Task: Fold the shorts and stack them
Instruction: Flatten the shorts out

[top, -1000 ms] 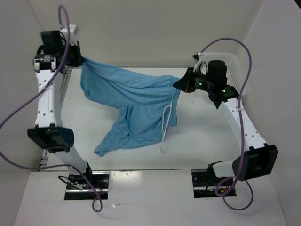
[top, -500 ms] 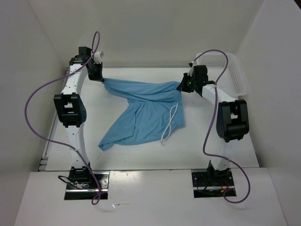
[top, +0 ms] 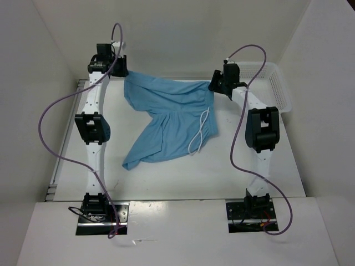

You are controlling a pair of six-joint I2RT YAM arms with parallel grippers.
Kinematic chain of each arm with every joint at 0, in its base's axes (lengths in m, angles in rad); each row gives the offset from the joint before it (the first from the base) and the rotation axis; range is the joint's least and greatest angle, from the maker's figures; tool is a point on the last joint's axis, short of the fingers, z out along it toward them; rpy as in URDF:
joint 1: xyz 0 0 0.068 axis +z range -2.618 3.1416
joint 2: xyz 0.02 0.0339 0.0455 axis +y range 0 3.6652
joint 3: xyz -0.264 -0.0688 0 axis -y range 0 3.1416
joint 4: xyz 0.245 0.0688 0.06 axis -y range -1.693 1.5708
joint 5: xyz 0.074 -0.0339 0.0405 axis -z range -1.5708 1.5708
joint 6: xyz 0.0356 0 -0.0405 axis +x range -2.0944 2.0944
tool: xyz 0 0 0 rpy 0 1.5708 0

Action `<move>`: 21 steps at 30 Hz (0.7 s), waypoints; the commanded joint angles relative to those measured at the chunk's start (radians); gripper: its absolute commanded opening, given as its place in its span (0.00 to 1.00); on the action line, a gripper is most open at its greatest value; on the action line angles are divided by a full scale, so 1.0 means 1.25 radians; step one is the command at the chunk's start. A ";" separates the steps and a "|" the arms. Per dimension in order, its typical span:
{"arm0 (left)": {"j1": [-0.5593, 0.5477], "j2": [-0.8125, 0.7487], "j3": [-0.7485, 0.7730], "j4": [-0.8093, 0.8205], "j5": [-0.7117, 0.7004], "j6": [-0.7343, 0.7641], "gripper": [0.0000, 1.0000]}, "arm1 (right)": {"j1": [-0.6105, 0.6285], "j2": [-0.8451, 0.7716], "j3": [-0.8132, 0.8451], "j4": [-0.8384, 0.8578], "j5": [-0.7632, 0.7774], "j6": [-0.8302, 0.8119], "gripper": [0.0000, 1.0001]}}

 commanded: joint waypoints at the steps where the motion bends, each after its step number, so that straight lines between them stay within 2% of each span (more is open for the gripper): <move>1: -0.015 0.098 0.065 0.031 -0.018 0.001 0.51 | 0.004 0.053 0.102 -0.015 0.151 -0.014 0.61; 2: -0.036 0.107 0.075 0.031 -0.018 0.001 0.80 | 0.012 0.081 0.159 -0.034 0.159 -0.024 0.83; 4: -0.044 0.107 0.075 0.022 -0.025 0.001 0.95 | 0.012 0.081 0.197 -0.055 0.148 -0.034 0.87; 5: -0.052 0.086 0.058 0.022 -0.034 0.001 1.00 | 0.020 0.068 0.197 -0.055 0.133 -0.045 0.88; 8: -0.045 0.041 0.031 0.007 -0.063 0.001 1.00 | 0.029 0.027 0.204 -0.063 0.094 -0.054 0.88; 11: -0.024 -0.022 -0.021 -0.004 -0.048 0.001 1.00 | 0.036 -0.035 0.150 -0.081 0.056 -0.100 0.88; 12: -0.014 -0.037 -0.050 -0.012 -0.037 0.001 0.98 | 0.036 -0.055 0.128 -0.092 0.056 -0.100 0.86; 14: -0.007 -0.068 -0.139 -0.020 -0.037 0.001 0.85 | 0.036 -0.118 0.040 -0.099 0.047 -0.133 0.81; 15: 0.001 -0.069 -0.165 -0.020 -0.037 0.001 0.76 | 0.036 -0.139 -0.028 -0.099 0.047 -0.144 0.74; 17: 0.001 -0.081 -0.235 -0.020 -0.030 0.001 0.53 | 0.036 -0.176 -0.095 -0.106 0.047 -0.171 0.65; 18: 0.001 -0.081 -0.252 -0.020 -0.030 0.001 0.39 | 0.036 -0.206 -0.152 -0.106 0.047 -0.178 0.54; 21: -0.007 -0.074 -0.289 -0.020 -0.023 0.001 0.38 | 0.044 -0.231 -0.236 -0.115 0.023 -0.198 0.43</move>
